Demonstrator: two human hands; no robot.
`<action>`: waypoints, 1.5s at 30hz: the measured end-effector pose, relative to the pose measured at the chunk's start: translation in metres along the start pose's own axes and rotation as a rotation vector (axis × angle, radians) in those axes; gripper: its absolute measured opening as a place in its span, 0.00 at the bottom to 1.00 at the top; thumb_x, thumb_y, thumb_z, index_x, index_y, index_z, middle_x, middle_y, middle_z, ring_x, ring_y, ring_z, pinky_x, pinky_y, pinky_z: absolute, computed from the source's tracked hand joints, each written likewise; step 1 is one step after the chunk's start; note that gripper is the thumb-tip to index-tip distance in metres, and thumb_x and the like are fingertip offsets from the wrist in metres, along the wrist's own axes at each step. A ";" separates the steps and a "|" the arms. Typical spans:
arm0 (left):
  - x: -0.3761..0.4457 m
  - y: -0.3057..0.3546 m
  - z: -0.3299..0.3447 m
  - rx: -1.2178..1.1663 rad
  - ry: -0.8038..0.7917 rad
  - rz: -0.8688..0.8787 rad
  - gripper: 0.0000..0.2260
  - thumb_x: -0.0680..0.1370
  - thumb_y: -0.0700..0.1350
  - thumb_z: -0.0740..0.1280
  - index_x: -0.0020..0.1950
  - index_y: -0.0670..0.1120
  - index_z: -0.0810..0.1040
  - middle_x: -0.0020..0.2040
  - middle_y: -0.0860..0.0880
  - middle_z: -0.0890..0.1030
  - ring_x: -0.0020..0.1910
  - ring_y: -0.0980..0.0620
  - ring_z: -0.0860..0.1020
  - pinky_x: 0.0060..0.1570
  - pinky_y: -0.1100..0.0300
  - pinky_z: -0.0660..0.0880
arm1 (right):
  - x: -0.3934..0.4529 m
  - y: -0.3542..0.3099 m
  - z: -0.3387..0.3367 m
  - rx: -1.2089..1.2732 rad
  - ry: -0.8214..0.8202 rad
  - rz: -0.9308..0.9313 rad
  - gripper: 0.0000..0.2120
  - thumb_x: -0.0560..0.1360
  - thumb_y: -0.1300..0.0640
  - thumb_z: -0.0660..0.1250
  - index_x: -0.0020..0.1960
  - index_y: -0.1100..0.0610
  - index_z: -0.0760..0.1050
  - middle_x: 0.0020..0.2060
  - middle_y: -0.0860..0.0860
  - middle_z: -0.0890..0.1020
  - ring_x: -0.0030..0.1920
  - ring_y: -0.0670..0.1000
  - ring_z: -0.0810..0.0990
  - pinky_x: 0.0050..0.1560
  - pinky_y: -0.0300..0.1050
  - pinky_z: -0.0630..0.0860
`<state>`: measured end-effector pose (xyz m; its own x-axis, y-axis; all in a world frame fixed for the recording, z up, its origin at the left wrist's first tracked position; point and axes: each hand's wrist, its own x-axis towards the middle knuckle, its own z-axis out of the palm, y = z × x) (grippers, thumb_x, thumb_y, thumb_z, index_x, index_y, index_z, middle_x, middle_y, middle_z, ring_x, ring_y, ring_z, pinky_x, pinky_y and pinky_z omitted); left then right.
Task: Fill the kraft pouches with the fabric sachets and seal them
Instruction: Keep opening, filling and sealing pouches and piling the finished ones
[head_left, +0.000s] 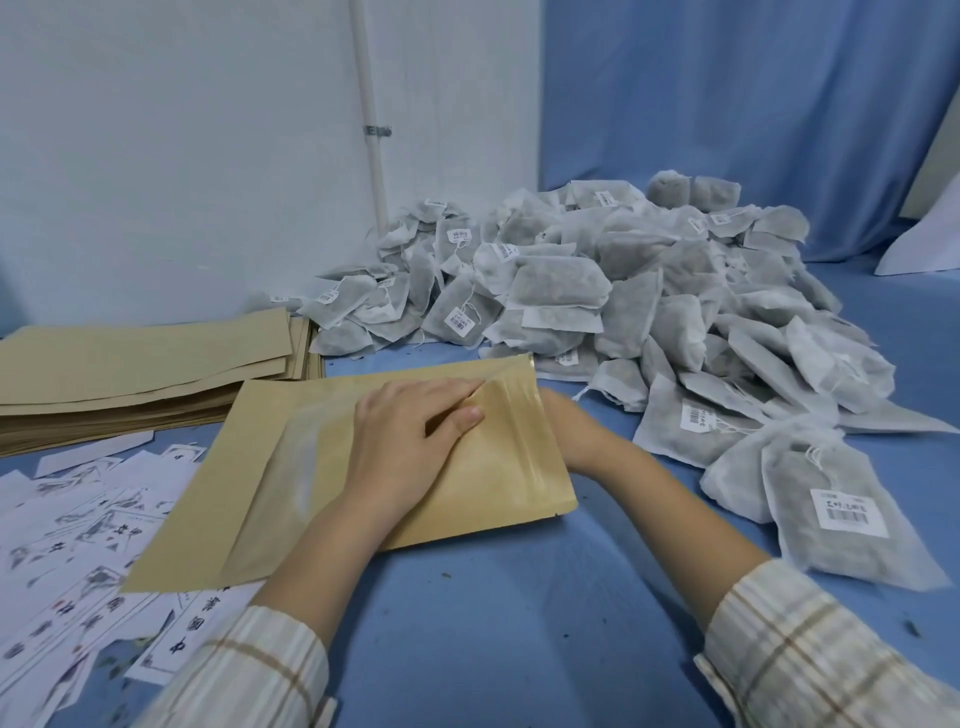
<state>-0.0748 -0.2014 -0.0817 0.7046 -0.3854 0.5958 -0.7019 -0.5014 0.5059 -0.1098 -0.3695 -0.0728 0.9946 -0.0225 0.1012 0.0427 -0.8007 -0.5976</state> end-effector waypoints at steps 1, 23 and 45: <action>0.000 0.002 0.000 0.007 -0.004 -0.007 0.10 0.77 0.50 0.67 0.57 0.59 0.80 0.54 0.64 0.81 0.57 0.54 0.75 0.64 0.47 0.63 | -0.004 0.003 -0.005 -0.074 0.145 -0.045 0.09 0.75 0.60 0.60 0.47 0.52 0.79 0.43 0.52 0.80 0.42 0.50 0.76 0.40 0.43 0.69; -0.005 0.030 0.020 -0.104 0.133 -0.128 0.08 0.76 0.48 0.68 0.54 0.55 0.83 0.52 0.58 0.83 0.56 0.53 0.77 0.64 0.44 0.65 | -0.057 0.050 -0.024 0.443 0.623 -0.112 0.18 0.66 0.56 0.76 0.52 0.49 0.73 0.53 0.44 0.80 0.53 0.40 0.77 0.54 0.27 0.70; -0.014 0.039 0.024 -0.163 -0.040 0.097 0.09 0.75 0.53 0.68 0.50 0.69 0.76 0.46 0.75 0.75 0.56 0.60 0.74 0.66 0.53 0.57 | -0.050 0.019 -0.018 -0.054 -0.152 0.158 0.12 0.79 0.66 0.57 0.39 0.55 0.64 0.33 0.46 0.66 0.33 0.40 0.63 0.32 0.24 0.67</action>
<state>-0.1101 -0.2345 -0.0857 0.6340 -0.4578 0.6233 -0.7721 -0.3291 0.5436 -0.1604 -0.3943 -0.0747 0.9915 -0.0633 -0.1136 -0.1160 -0.8251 -0.5530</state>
